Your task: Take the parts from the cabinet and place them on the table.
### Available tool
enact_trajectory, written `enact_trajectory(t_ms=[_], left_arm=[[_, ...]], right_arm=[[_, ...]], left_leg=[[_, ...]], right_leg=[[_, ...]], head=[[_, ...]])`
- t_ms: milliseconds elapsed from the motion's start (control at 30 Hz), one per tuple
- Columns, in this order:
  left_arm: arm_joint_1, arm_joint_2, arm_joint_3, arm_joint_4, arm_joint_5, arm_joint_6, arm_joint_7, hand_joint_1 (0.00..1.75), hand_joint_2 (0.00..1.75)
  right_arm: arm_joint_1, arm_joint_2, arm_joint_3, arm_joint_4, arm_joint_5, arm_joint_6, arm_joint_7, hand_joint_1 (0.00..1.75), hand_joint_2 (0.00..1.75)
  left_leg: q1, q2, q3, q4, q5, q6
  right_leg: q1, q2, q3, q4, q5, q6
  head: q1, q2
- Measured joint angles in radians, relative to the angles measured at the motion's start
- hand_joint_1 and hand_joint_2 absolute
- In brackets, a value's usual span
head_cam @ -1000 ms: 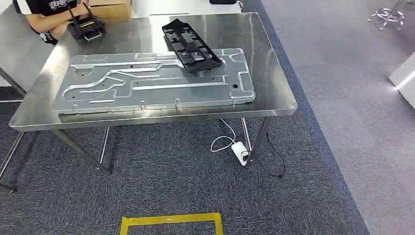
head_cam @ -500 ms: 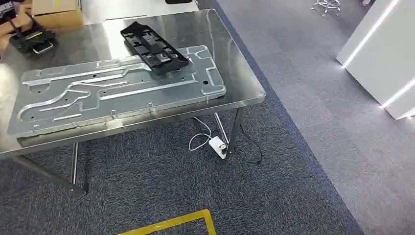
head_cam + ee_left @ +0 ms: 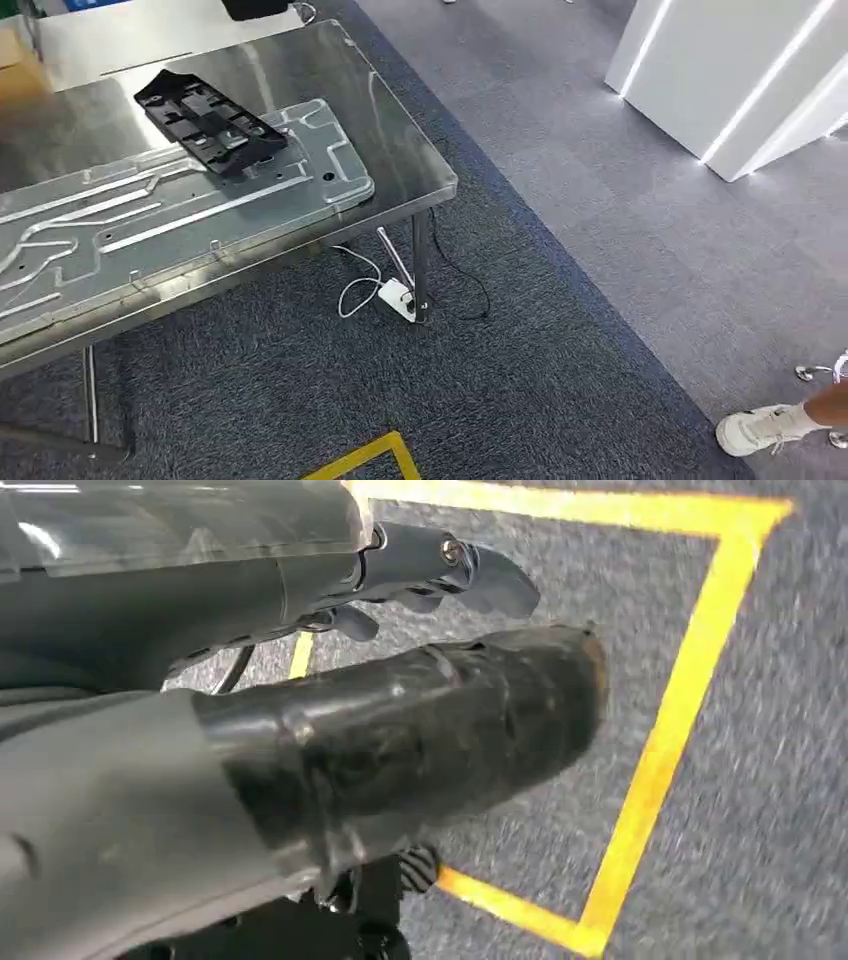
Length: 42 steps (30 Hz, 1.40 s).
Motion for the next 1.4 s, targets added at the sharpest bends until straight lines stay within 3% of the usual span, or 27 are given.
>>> enact_trajectory(t_ms=[67,100,133,233,267,333,400,467,500,567,600,633,667,767,800,833,867,933,967,1033,1100,1133,1267,1300,1333,1367,1400], left_arm=[[-0.001,0.0,0.0,0.0,0.0,-0.001,-0.002,0.0,0.0],[0.001,0.005,0.0,0.0,0.0,-0.001,-0.002,0.0,0.0],[0.001,0.006,0.0,0.0,0.0,-0.001,-0.003,0.0,0.0],[-0.008,0.006,-0.002,0.0,-0.001,-0.003,-0.004,0.0,0.0],[-0.008,-0.001,-0.002,0.0,-0.001,-0.003,-0.004,0.0,0.0],[-0.006,0.004,-0.002,-0.001,-0.001,-0.003,-0.005,0.0,0.0],[-0.005,0.004,-0.002,-0.001,-0.001,-0.003,-0.005,0.0,0.0],[-0.004,0.004,-0.002,-0.001,-0.001,-0.003,-0.005,0.0,0.0],[-0.004,0.003,-0.002,-0.001,-0.001,-0.005,-0.004,0.0,0.0],[-0.005,0.003,-0.002,-0.001,-0.003,-0.004,-0.001,0.0,0.0],[-0.006,0.003,-0.002,-0.001,-0.004,0.0,0.003,0.0,0.0],[-0.009,0.003,-0.002,-0.001,-0.004,0.005,0.005,0.0,0.0],[-0.009,0.003,-0.002,-0.001,-0.005,0.006,0.007,0.0,0.0],[-0.016,-0.001,-0.004,-0.001,-0.006,0.011,0.009,0.0,0.0],[-0.017,-0.001,-0.005,-0.001,-0.006,0.012,0.009,0.0,0.0],[-0.016,-0.001,-0.006,-0.001,-0.007,0.013,0.011,0.0,0.0],[-0.015,-0.002,-0.007,-0.001,-0.007,0.016,0.011,0.0,0.0],[-0.008,-0.003,-0.007,-0.001,-0.01,0.018,0.013,0.0,0.0],[-0.006,-0.003,-0.007,-0.001,-0.01,0.021,0.013,0.0,0.0],[-0.006,-0.003,-0.007,-0.001,-0.01,0.025,0.013,0.0,0.0],[-0.006,-0.003,-0.007,-0.001,-0.009,0.027,0.013,0.0,0.0],[-0.001,-0.003,-0.007,-0.001,-0.007,0.03,0.014,0.0,0.0],[-0.006,-0.005,-0.008,-0.001,-0.007,0.043,0.022,0.0,0.0],[-0.007,-0.011,-0.008,-0.001,-0.007,0.047,0.022,0.0,0.0],[-0.005,-0.011,-0.008,-0.001,-0.007,0.052,0.018,0.0,0.0],[-0.001,-0.011,-0.008,-0.001,-0.007,0.057,0.012,0.0,0.0],[0.003,-0.011,-0.008,-0.001,-0.007,0.06,0.005,0.0,0.0]], right_arm=[[0.011,0.001,0.0,-0.001,-0.014,-0.016,0.028,0.0,0.0],[0.02,0.002,0.0,0.0,-0.016,-0.02,0.036,0.0,0.0],[0.026,0.005,0.0,0.0,-0.017,-0.022,0.041,0.0,0.0],[0.036,0.002,-0.002,0.0,-0.019,-0.024,0.042,0.0,0.0],[0.04,0.0,-0.002,0.0,-0.019,-0.024,0.042,0.0,0.0],[0.032,-0.006,-0.001,0.0,-0.019,-0.025,0.042,0.0,0.0],[0.041,-0.006,0.0,0.0,-0.019,-0.025,0.041,0.0,0.0],[0.05,-0.007,0.0,0.0,-0.019,-0.025,0.041,0.0,0.0],[0.05,-0.007,0.0,0.002,-0.019,-0.029,0.046,0.0,0.0],[0.055,0.01,0.0,0.009,-0.018,-0.042,0.068,0.0,0.0],[0.063,0.031,-0.001,0.023,-0.014,-0.054,0.082,0.0,0.0],[0.069,0.049,-0.001,0.034,-0.011,-0.062,0.091,0.0,0.0],[0.085,0.061,-0.002,0.042,-0.009,-0.069,0.097,0.0,0.0],[0.09,0.099,-0.003,0.074,-0.002,-0.084,0.108,0.0,0.0],[0.091,0.103,-0.003,0.08,0.002,-0.085,0.11,0.0,0.0],[0.088,0.107,-0.003,0.084,0.007,-0.085,0.109,0.0,0.0],[0.089,0.114,-0.003,0.089,0.009,-0.086,0.109,0.0,0.0],[0.098,0.127,-0.003,0.093,0.011,-0.084,0.104,0.0,0.0],[0.101,0.129,-0.003,0.094,0.012,-0.082,0.101,0.0,0.0],[0.102,0.129,-0.003,0.094,0.015,-0.075,0.095,0.0,0.0],[0.102,0.129,-0.004,0.094,0.022,-0.074,0.094,0.0,0.0],[0.105,0.128,-0.004,0.095,0.026,-0.074,0.093,0.0,0.0],[0.111,0.09,-0.009,0.085,0.028,-0.058,0.074,0.0,0.0],[0.113,0.058,-0.01,0.072,0.026,-0.05,0.065,0.0,0.0],[0.104,0.015,-0.01,0.051,0.019,-0.037,0.053,0.0,0.0],[0.091,-0.012,-0.009,0.03,0.01,-0.023,0.037,0.0,0.0],[0.084,-0.063,-0.009,-0.007,-0.003,-0.006,0.019,0.0,0.0]], left_leg=[[-0.001,-0.032,0.073,-0.177,0.105,0.013],[0.002,-0.103,0.093,-0.233,0.116,0.025],[0.006,-0.115,0.099,-0.254,0.116,0.025],[-0.004,-0.079,0.111,-0.262,0.115,0.027],[0.005,-0.058,0.121,-0.287,0.126,0.031],[0.004,-0.026,0.131,-0.304,0.134,0.041],[0.002,0.006,0.13,-0.302,0.131,0.043],[0.001,0.037,0.13,-0.298,0.125,0.041],[0.001,0.049,0.13,-0.294,0.121,0.038],[0.002,0.075,0.136,-0.287,0.109,0.029],[-0.002,0.091,0.141,-0.28,0.101,0.02],[-0.007,0.104,0.135,-0.278,0.093,0.012],[-0.007,0.116,0.139,-0.281,0.089,0.007],[-0.008,0.141,0.156,-0.28,0.084,-0.006],[0.0,0.12,0.151,-0.269,0.071,-0.013],[0.003,0.057,0.139,-0.235,0.047,-0.015],[0.004,0.026,0.106,-0.164,0.006,-0.014],[0.004,0.007,0.022,-0.004,-0.06,-0.011],[0.004,0.005,-0.007,0.042,-0.064,-0.009],[0.0,0.001,0.003,-0.015,0.005,0.004],[-0.003,-0.03,0.064,-0.175,0.107,0.022],[0.0,-0.091,0.088,-0.23,0.12,0.035],[-0.008,-0.06,0.11,-0.262,0.117,0.031],[0.002,-0.044,0.12,-0.289,0.127,0.037],[-0.001,-0.031,0.13,-0.298,0.129,0.039],[-0.003,-0.021,0.134,-0.301,0.128,0.046],[-0.004,-0.012,0.135,-0.3,0.126,0.049]], right_leg=[[0.003,0.032,0.004,0.001,0.0,0.0],[-0.002,0.043,0.001,0.002,0.0,0.002],[0.001,0.062,-0.006,0.005,0.003,0.008],[-0.015,0.105,-0.016,-0.009,0.017,0.035],[-0.013,0.108,-0.014,-0.013,0.02,0.04],[-0.004,-0.019,-0.047,0.056,-0.028,0.043],[-0.01,-0.055,-0.12,0.209,-0.099,0.054],[-0.019,-0.063,-0.153,0.278,-0.106,0.063],[-0.022,-0.067,-0.13,0.239,-0.077,0.067],[-0.024,-0.087,-0.035,0.075,-0.001,0.07],[-0.021,-0.129,0.001,-0.005,0.004,0.069],[-0.011,-0.132,0.004,0.001,0.004,0.058],[-0.01,-0.11,0.002,0.004,0.002,0.044],[-0.006,-0.082,-0.004,0.006,0.001,0.029],[-0.016,-0.074,0.0,0.001,0.003,0.019],[-0.014,-0.064,0.0,0.0,0.002,0.016],[-0.011,-0.058,-0.001,0.0,0.002,0.011],[-0.004,-0.036,-0.003,0.001,0.001,0.005],[0.0,-0.022,-0.003,0.001,0.0,0.003],[0.006,0.004,0.002,0.002,-0.002,0.001],[0.01,0.029,0.009,0.002,-0.004,0.0],[0.007,0.04,0.007,0.002,-0.005,0.001],[-0.006,0.094,-0.005,-0.007,0.007,0.03],[-0.008,0.072,-0.005,0.001,0.0,0.033],[0.001,-0.001,-0.013,0.024,-0.015,0.038],[0.0,-0.037,-0.041,0.079,-0.051,0.043],[-0.002,-0.051,-0.077,0.152,-0.088,0.049]], head=[[0.0,0.0],[0.001,0.0],[0.0,0.0],[0.0,0.0],[0.0,0.0],[0.001,0.0],[0.002,0.0],[0.002,0.0],[0.002,0.0],[0.002,0.0],[0.002,0.0],[0.001,0.0],[0.001,0.0],[-0.008,0.0],[-0.008,0.0],[-0.009,0.0],[-0.01,0.0],[-0.01,0.0],[-0.01,0.0],[-0.01,0.0],[-0.01,0.0],[-0.009,0.0],[-0.01,0.0],[-0.01,0.0],[-0.008,0.0],[-0.009,0.0],[-0.008,0.0]])
